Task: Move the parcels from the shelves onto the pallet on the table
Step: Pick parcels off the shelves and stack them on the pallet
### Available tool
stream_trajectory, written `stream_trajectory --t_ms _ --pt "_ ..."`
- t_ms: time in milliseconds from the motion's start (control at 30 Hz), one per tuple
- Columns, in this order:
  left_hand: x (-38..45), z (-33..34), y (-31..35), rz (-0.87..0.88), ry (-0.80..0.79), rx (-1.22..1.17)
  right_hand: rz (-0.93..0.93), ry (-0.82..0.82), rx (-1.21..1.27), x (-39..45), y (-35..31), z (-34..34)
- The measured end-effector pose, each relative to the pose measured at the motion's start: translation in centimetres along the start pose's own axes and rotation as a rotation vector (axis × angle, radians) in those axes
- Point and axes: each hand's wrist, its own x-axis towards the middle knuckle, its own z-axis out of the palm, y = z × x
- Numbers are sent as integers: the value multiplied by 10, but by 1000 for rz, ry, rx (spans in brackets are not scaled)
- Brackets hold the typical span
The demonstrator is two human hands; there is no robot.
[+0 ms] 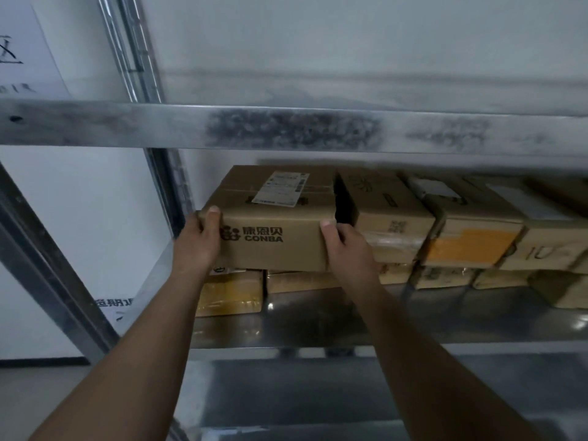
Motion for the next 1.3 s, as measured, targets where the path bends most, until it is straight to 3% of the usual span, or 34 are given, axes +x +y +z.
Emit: stream_trajectory --t_ms 233,367,600,1000,1300 --pt "-4 -10 1 -39 -42 -41 98 14 -94 10 -13 7" --pt "-12 -17 -3 -69 -150 -190 136 -64 17 9 -13 2" --pt "-45 -37 -21 -61 -166 -268 13 -137 172 -28 -4 -4" --pt "-180 -64 -41 63 -182 -244 -87 -197 278 -129 49 -45" --pt "-276 -33 -21 59 -257 -201 -166 -81 229 -197 95 -125"
